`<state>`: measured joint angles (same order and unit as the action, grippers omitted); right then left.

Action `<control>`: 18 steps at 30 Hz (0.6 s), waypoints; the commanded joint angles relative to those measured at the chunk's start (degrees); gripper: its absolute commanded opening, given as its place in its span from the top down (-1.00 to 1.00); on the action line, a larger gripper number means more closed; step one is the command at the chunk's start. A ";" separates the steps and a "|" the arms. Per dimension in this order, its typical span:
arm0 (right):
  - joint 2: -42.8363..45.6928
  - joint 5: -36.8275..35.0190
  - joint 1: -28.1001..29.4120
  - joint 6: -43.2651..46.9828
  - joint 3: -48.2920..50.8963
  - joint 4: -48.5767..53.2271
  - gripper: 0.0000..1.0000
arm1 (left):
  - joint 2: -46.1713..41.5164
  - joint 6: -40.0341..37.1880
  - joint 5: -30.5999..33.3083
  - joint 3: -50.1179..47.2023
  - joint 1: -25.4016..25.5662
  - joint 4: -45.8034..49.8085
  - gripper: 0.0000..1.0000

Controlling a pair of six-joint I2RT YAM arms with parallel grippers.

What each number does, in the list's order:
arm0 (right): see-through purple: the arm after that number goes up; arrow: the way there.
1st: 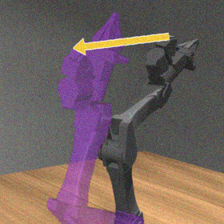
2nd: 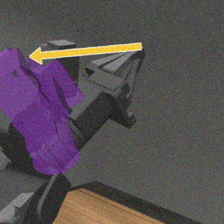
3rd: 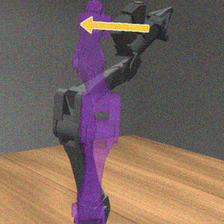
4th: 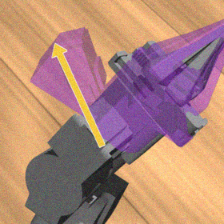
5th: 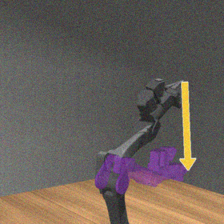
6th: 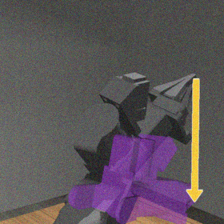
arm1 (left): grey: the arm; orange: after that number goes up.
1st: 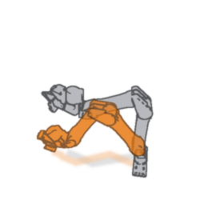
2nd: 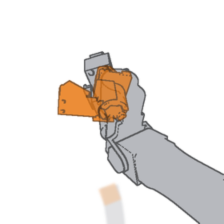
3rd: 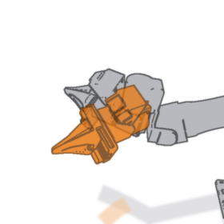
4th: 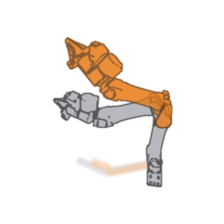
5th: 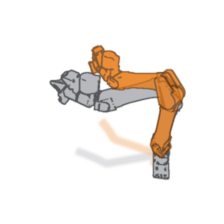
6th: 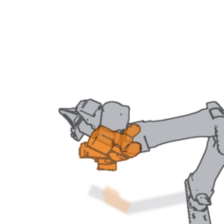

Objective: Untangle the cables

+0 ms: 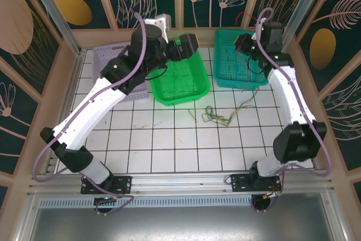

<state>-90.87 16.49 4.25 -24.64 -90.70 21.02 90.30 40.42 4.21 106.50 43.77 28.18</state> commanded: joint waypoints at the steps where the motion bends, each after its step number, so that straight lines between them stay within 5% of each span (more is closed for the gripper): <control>1: -5.27 2.29 -3.31 -2.32 -4.47 -2.96 1.00 | -3.24 6.08 -5.58 -9.93 -0.11 -9.08 -0.80; 18: -35.12 2.72 -5.90 -8.26 -39.74 2.86 1.00 | -11.47 9.60 -6.51 -27.98 -0.09 -14.12 -0.74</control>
<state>-124.53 19.40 -2.09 -31.07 -124.92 21.12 79.20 48.77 -2.52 79.83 43.77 16.23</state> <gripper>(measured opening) 0.057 0.870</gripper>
